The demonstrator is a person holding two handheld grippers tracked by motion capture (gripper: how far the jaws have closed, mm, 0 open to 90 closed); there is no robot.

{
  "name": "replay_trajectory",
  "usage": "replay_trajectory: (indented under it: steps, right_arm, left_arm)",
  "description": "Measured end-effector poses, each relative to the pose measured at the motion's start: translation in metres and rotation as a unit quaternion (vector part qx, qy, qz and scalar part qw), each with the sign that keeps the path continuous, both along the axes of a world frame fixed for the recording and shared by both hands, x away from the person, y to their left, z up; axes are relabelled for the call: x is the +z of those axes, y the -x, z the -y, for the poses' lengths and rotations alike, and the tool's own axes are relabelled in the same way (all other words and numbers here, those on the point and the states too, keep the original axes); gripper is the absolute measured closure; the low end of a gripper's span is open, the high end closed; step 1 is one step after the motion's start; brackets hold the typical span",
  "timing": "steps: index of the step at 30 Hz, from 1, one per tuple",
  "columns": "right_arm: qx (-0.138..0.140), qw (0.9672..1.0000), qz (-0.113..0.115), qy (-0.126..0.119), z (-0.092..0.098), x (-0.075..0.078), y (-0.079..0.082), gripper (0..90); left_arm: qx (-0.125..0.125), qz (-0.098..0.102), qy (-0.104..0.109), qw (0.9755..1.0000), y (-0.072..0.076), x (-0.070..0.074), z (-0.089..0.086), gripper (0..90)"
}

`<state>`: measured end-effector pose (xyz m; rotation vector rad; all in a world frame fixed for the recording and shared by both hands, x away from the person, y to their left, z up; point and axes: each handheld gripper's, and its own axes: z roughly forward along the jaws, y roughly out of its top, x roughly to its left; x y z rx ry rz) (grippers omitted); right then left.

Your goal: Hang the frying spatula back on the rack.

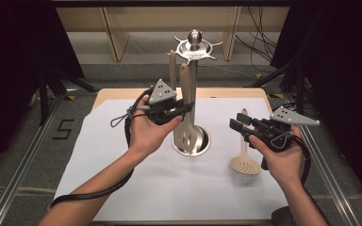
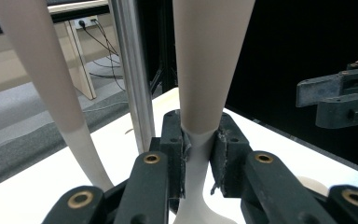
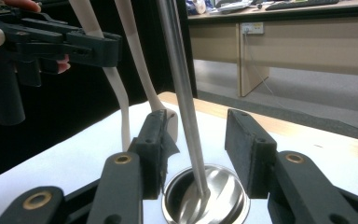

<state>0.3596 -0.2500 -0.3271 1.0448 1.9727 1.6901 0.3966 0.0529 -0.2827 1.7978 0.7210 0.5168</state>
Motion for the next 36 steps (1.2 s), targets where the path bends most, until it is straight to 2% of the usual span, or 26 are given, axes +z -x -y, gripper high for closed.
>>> replay_trajectory:
  steps: [1, 3, 4, 5, 9, 11, 12, 16, 17, 19, 26, 29, 35, 36]
  right_arm:
    - [-0.002, 1.0000, -0.005, 0.000, 0.000, 0.001, 0.001, 59.9]
    - [-0.001, 1.0000, 0.007, 0.003, 0.001, 0.000, -0.001, 60.1]
    - [-0.002, 1.0000, 0.002, 0.001, 0.001, 0.000, -0.001, 60.2]
    - [-0.001, 1.0000, 0.009, 0.001, 0.001, 0.001, -0.002, 60.2]
    - [-0.001, 1.0000, 0.009, 0.001, 0.002, 0.002, -0.001, 60.3]
    - [-0.003, 1.0000, -0.002, -0.005, 0.001, 0.002, 0.000, 60.3]
    - [-0.001, 1.0000, 0.008, 0.000, 0.002, 0.001, -0.001, 60.4]
    - [-0.001, 1.0000, 0.008, 0.000, 0.002, 0.001, -0.001, 60.4]
    - [-0.002, 1.0000, -0.002, -0.006, 0.001, 0.002, 0.000, 60.4]
    - [0.000, 1.0000, 0.008, 0.000, 0.002, 0.001, -0.001, 60.4]
    - [0.000, 1.0000, 0.010, -0.001, 0.002, 0.001, -0.001, 60.6]
    - [-0.001, 1.0000, 0.003, -0.003, 0.001, 0.002, 0.000, 60.6]
    - [0.001, 1.0000, 0.007, -0.001, 0.002, 0.001, -0.001, 60.6]
    - [-0.001, 1.0000, -0.003, -0.005, 0.001, 0.002, 0.000, 60.6]
  left_arm:
    - [0.000, 0.000, -0.001, 1.0000, -0.001, 0.000, 0.000, 75.9]
    - [0.000, -0.001, -0.001, 1.0000, -0.002, 0.001, 0.001, 75.9]
    - [-0.001, -0.002, -0.003, 1.0000, -0.003, 0.001, 0.001, 75.9]
    - [0.000, -0.004, -0.002, 1.0000, -0.003, 0.001, 0.001, 75.9]
    - [0.000, -0.004, -0.009, 1.0000, -0.006, 0.001, 0.003, 75.9]
    - [0.000, -0.006, -0.010, 0.9999, -0.007, 0.000, 0.004, 75.9]
    - [0.000, -0.006, -0.010, 0.9999, -0.007, 0.001, 0.004, 75.9]
    - [0.002, -0.007, -0.013, 0.9999, -0.010, 0.001, 0.005, 75.9]
    - [0.002, -0.008, -0.014, 0.9999, -0.011, 0.001, 0.005, 75.9]
    - [0.004, -0.009, -0.015, 0.9998, -0.013, 0.001, 0.006, 75.9]
    - [0.008, -0.010, -0.018, 0.9997, -0.018, 0.001, 0.008, 75.9]
    - [0.010, -0.012, -0.022, 0.9996, -0.020, 0.000, 0.009, 75.9]
    - [0.012, -0.015, -0.022, 0.9996, -0.023, 0.000, 0.011, 75.9]
    - [0.012, -0.015, -0.023, 0.9995, -0.024, 0.000, 0.011, 75.9]
